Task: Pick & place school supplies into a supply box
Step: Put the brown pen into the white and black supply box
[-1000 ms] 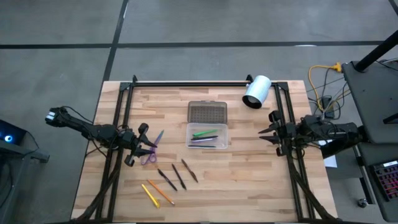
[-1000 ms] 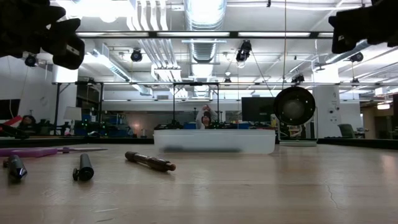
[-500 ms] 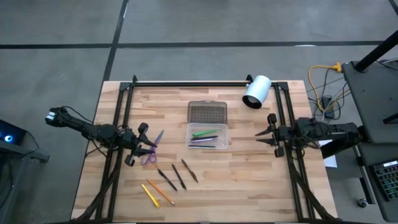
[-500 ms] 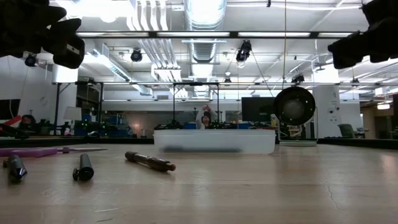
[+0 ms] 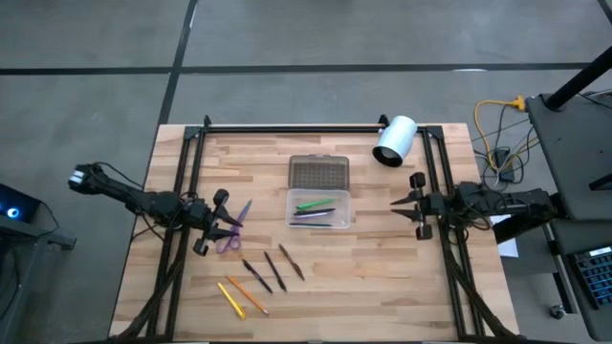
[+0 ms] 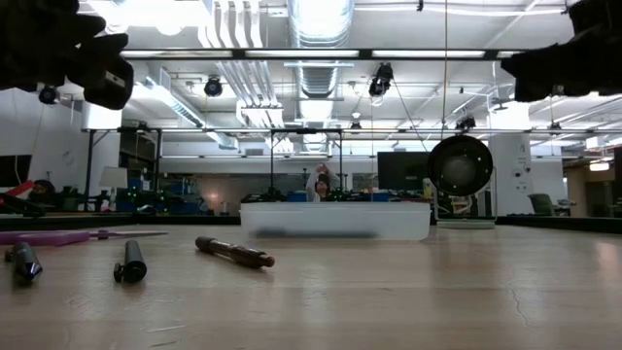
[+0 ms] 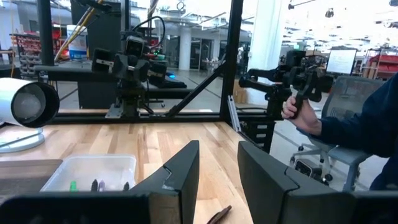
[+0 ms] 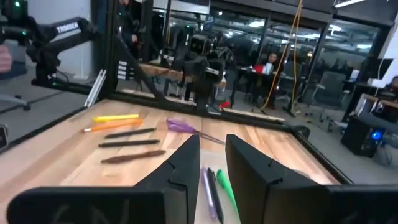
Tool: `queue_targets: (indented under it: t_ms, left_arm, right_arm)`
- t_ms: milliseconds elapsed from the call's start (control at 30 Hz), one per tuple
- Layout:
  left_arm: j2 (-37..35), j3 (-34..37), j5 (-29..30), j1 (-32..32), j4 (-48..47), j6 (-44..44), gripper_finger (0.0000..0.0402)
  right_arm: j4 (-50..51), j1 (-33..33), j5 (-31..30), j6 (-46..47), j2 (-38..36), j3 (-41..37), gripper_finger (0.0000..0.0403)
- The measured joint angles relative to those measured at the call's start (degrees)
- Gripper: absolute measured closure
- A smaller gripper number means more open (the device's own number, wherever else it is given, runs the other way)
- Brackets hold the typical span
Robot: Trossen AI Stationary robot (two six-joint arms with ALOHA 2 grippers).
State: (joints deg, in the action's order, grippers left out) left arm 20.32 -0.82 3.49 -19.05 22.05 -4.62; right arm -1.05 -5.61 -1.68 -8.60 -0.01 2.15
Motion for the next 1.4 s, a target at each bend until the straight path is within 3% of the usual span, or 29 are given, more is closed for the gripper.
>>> queue_targets:
  t_ms: [267, 567, 867, 1400]
  left_arm:
    - [4.39, -1.61, 3.65, 0.02, 1.39, 0.55, 0.0306]
    - [13.58, -7.68, 3.74, -0.02, 0.73, 3.46, 0.0306]
    - [26.72, -17.90, 3.92, -0.02, -7.89, 9.82, 0.0306]
    - [51.71, -45.44, 4.16, -0.42, -37.66, 10.12, 0.0306]
  right_arm:
    - [-0.07, 0.02, -0.02, 0.95, 0.05, -1.64, 0.0326]
    - [0.36, 0.02, 0.08, 1.84, 2.09, -1.62, 0.0319]
    - [0.39, -0.02, 0.14, 7.34, 3.67, -1.62, 0.0331]
    - [0.39, -0.02, 0.11, 7.12, 3.56, -1.62, 0.0319]
